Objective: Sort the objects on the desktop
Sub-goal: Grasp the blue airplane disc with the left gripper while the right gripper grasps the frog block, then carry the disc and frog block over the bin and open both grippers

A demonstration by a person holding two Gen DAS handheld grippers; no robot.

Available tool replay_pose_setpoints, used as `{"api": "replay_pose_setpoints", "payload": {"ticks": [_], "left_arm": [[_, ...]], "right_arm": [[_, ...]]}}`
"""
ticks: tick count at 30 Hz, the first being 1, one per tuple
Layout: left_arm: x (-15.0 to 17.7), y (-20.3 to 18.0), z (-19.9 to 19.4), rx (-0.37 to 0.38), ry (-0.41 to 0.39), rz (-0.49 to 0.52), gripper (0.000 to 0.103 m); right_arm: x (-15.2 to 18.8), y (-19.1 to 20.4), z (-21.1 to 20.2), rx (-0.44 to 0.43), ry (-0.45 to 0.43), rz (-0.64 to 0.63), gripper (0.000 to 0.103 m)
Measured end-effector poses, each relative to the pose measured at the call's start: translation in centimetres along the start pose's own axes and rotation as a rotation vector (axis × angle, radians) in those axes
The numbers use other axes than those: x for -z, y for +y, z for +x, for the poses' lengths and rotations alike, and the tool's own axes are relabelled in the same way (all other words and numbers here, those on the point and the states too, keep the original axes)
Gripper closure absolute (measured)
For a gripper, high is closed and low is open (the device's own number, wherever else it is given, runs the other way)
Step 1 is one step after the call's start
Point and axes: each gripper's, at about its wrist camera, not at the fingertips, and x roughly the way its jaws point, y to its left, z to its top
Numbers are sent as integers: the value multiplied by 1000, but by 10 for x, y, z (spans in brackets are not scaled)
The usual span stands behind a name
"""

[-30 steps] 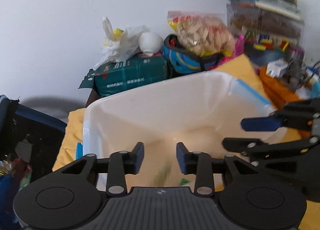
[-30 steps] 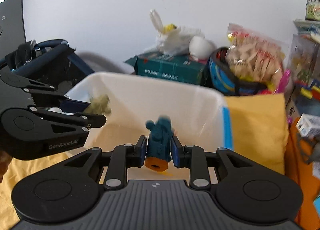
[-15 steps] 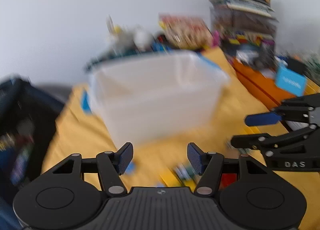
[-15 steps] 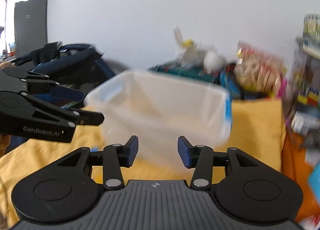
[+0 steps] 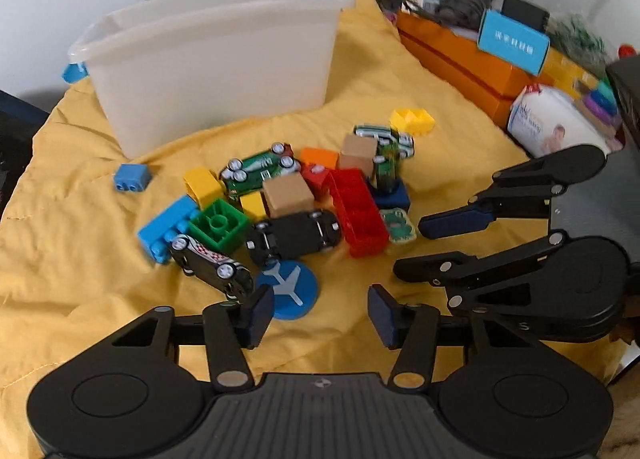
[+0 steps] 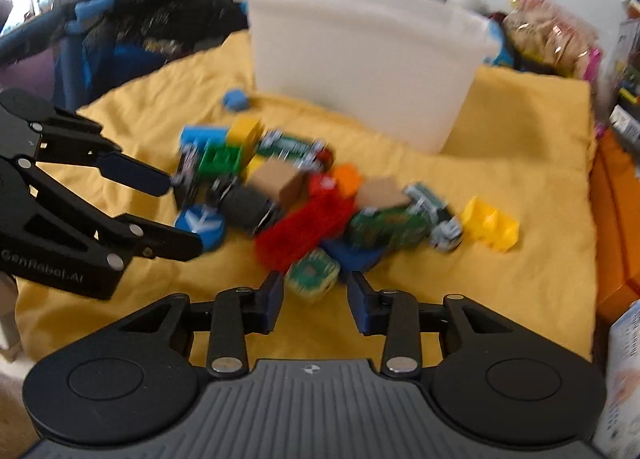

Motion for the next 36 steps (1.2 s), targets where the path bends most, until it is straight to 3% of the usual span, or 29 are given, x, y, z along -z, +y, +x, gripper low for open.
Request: {"api": "replay_pose_setpoints", "payload": {"ticks": [9,13,15,31,36], "left_arm": [[-3,7,16,-63,34,-38,47],[-7,15,21,-57,44,-87,55],[-7,16,20,-50,46,-88,61],[6,3,10,6,44,-33,61],[-3,3,-8,0,-11,-27,61]], "right_arm": [[2,7,11,2,19,4,64],[-1,7,18,28,14,-23,66],[1,8,19,31,7,-42,73],[13,7,7,-19,21,-16,72],[14,7,6,-21,17,-7,74]]}}
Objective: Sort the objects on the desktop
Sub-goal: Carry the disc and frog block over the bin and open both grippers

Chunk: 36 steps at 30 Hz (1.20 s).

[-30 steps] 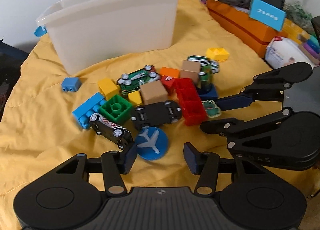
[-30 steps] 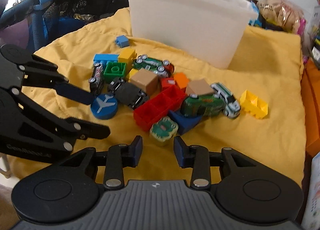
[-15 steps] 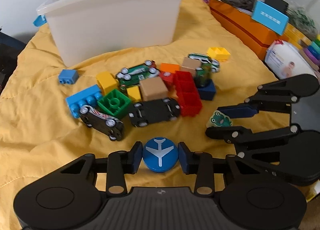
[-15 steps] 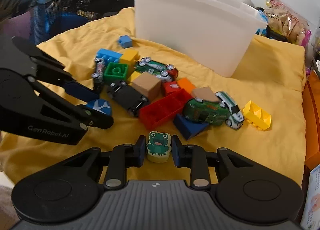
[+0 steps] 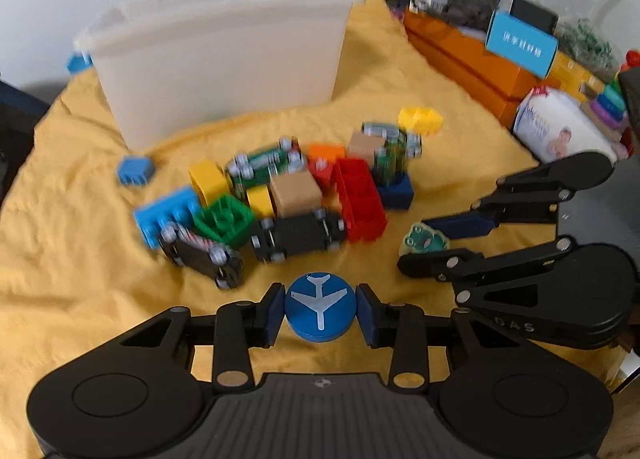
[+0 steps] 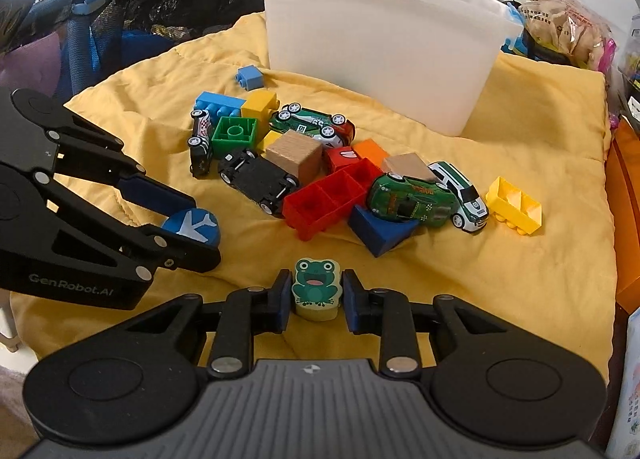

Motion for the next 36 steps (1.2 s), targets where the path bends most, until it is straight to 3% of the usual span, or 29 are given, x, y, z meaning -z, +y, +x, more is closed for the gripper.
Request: {"api": "replay_pose_setpoints", "payload": {"ticks": [5,15,26,32,36], "left_arm": [[-24,10,-26,-1,-82,-34,61],[-84,35,-61,-43,-245,-35,61],[-182,74,-65,-112,-428,6,61],[-213,89,-47,-124,-441,-3,61],[-221,98,-16,-138,-387,-1,61]], "right_arm": [[-10,-6,-9,-5,-25,35,74],[-63,-34,-47,47,-204,103,74],[-149,-61,-49,90,-398,118,74],[-193,-68,-38,125,-440,121,74],[-207,-75,-21,130,-417,152,74]]}}
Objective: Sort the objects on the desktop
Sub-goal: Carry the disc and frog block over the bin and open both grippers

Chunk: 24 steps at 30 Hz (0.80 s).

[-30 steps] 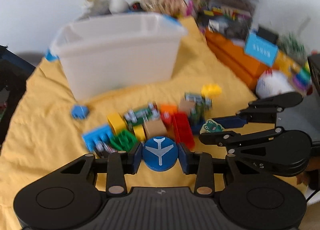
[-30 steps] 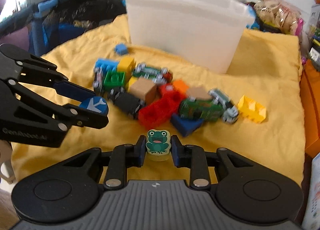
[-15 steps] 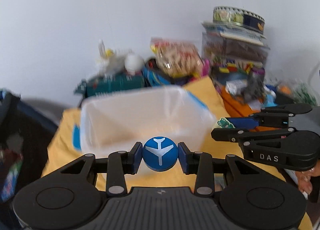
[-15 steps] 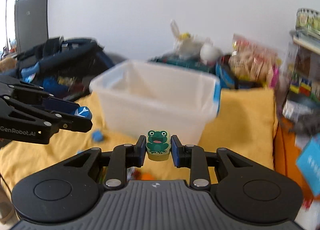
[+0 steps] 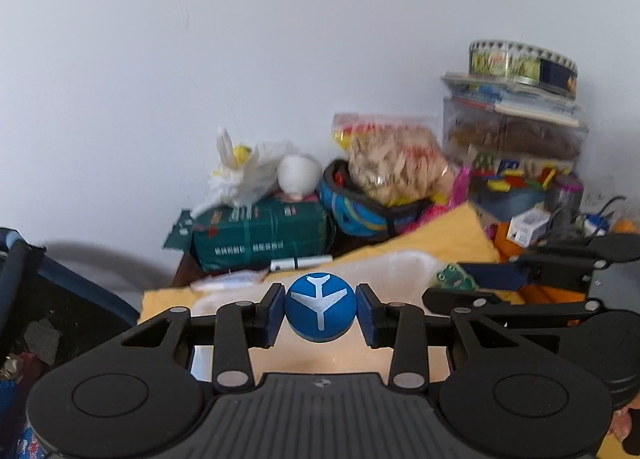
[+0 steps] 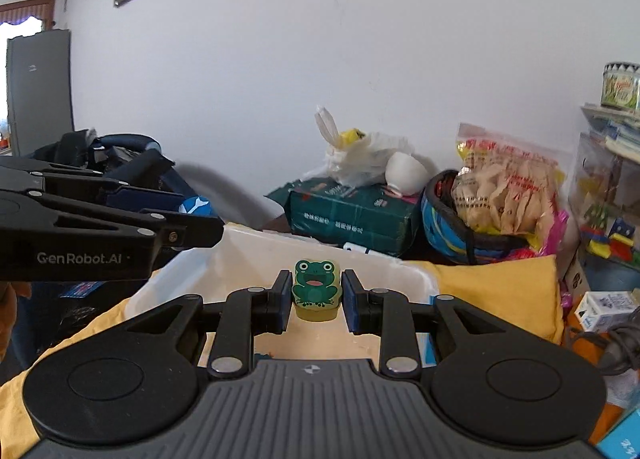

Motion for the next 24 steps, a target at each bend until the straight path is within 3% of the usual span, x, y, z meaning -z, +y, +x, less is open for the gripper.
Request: {"api": "replay_pose_setpoints", "payload": {"ticks": [4,11,13,15,20,24], "left_arm": [[16,1,23,-16,67,12,61],[41,-3,42,-33,160,13,58],[41,-5,40,-37,157,22,56],[39,-6,35,-44,144,23,54],[37,-6,17,-48,109,13,49],[41,-8,-4,-49,85,-12,49]], "right_arm": [[5,5,19,49,16,-45,74],[28,1,44,55,150,-20,73],[35,0,50,54,184,-19,73],[39,1,53,62,196,-31,59],[41,1,47,57,197,-36,58],[36,3,34,70,158,-60,50]]}}
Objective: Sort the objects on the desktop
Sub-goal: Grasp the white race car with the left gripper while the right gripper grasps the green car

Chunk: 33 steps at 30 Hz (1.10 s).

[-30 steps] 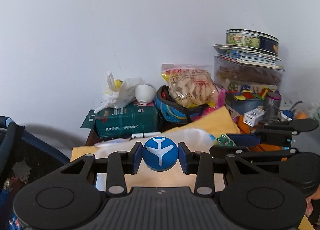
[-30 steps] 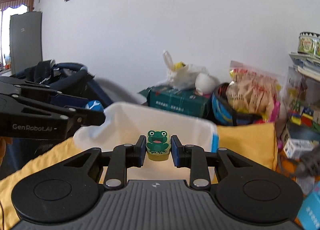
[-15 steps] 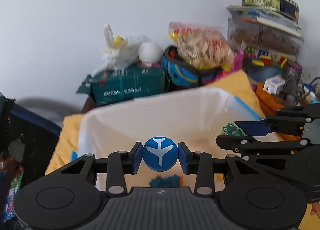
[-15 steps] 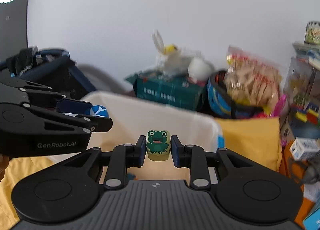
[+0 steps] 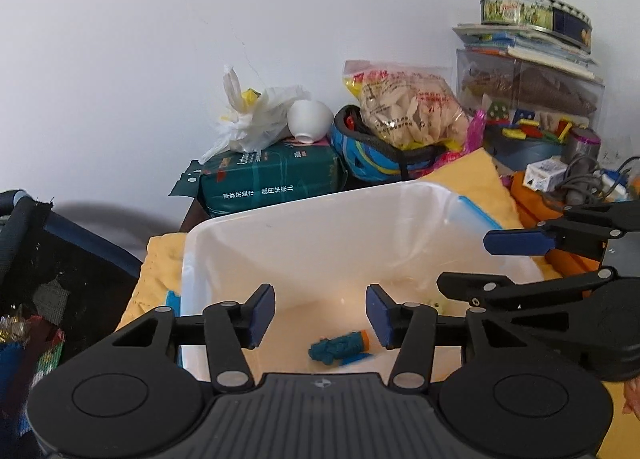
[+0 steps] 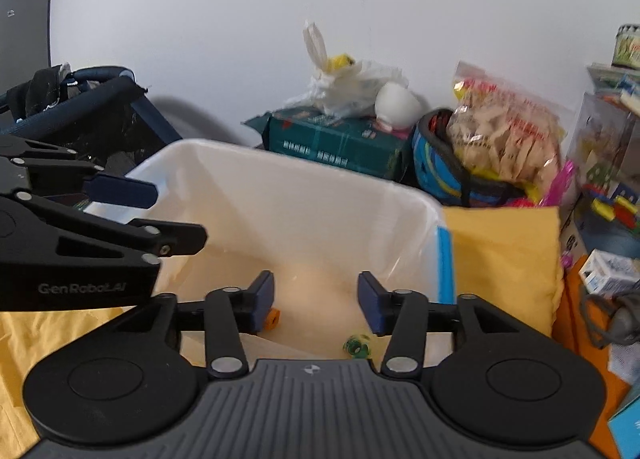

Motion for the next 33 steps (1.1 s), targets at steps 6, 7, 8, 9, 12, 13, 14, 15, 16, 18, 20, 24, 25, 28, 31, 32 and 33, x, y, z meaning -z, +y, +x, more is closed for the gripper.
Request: {"api": "replay_pose_setpoints", "payload": {"ticks": [6,7,8,9,12,13,14,15,16,18,20,24,25,28,31,32,33], "left_arm": [[28,-5,-33,28,-3,-59,43],[35,-6,-37,27,8,-58,43],[41,-7,-40,26,17,-57,43],[50,-8,-45,27,30,-60,43],[76,-10,-56,52,62,-93,43],[87,-12,-59,67,75,-104,43],[96,-14,-60,79,96,-105,43],[107,-17,-59,85,132,-108,43],[116,-20,-59,91,161,-110,43],[136,-27,-58,101,207,-102,43],[150,-33,-55,99,247,-97,43],[165,-37,-49,94,302,-150,45],[165,-35,-47,99,306,-174,45],[163,-27,-39,72,310,-243,46],[163,-22,-28,23,326,-276,52],[165,-19,-27,16,330,-291,59],[168,-14,-27,21,335,-312,63]], "right_arm": [[7,-2,-28,-13,-55,2,47],[10,-2,-33,-15,-61,2,46],[14,-2,-40,-22,-73,-4,43],[17,-1,-43,-27,-77,-15,43],[35,1,-55,-40,-67,-43,42],[41,1,-57,-47,-58,-42,42],[50,1,-62,-61,-52,-39,42],[58,2,-65,-71,-47,-37,42],[65,2,-68,-76,-39,-38,42],[81,5,-72,-79,-13,-42,42],[97,8,-74,-97,30,-32,43],[127,18,-76,-133,116,-32,52],[133,21,-76,-142,135,-33,55],[148,30,-76,-198,196,4,58],[156,35,-77,-210,219,30,58],[156,35,-77,-208,222,33,58],[156,36,-78,-210,222,32,58]]}}
